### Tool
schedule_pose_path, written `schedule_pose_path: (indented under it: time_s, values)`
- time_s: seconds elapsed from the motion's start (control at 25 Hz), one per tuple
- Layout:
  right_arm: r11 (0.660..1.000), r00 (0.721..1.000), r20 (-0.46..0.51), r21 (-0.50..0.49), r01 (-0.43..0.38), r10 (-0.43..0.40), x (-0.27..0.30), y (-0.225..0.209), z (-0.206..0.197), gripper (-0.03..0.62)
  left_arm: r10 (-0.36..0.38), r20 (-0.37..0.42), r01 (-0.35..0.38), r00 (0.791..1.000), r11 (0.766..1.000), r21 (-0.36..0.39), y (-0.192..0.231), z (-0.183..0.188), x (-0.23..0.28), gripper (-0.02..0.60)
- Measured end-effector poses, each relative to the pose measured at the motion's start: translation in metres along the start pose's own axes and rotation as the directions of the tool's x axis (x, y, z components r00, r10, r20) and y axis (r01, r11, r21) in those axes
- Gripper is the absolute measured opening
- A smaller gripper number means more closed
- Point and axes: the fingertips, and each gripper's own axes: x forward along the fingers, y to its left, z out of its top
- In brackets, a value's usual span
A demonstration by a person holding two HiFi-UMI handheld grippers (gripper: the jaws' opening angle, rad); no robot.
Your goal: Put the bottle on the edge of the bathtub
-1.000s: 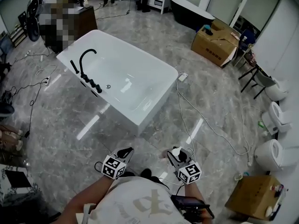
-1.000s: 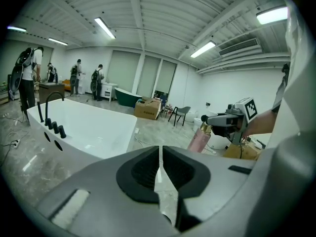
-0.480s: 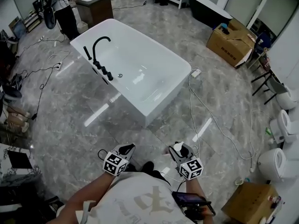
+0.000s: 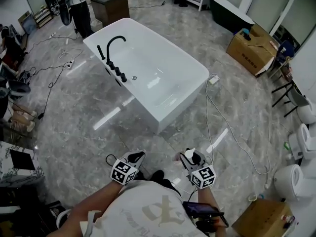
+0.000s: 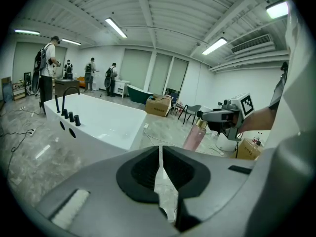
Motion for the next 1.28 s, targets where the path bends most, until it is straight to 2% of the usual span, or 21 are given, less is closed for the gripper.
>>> schedule_pose_path:
  time_s: [0.36,0.72,1.28]
  values:
    - [0.998,0.999,-0.009,0.038,-0.040,0.040,0.020,0.012,-0.003,0.152,0.049,-0.007,-0.049,0.999,0.998,-0.045,0.020,-0.011,-0.015,0.025]
    - [0.995,0.995,-0.016,0.008,-0.098,0.098,0.063,0.025,0.019,0.152,0.070,0.012,-0.069,0.997,0.995,-0.071,0.053,-0.002,-0.021,0.025]
    - [0.988,0.988,-0.033,-0.034,-0.151,0.150,0.141,0.043,0.061,0.153,0.151,0.065,-0.140,0.986,0.979,-0.147,0.134,0.011,-0.048,0.025]
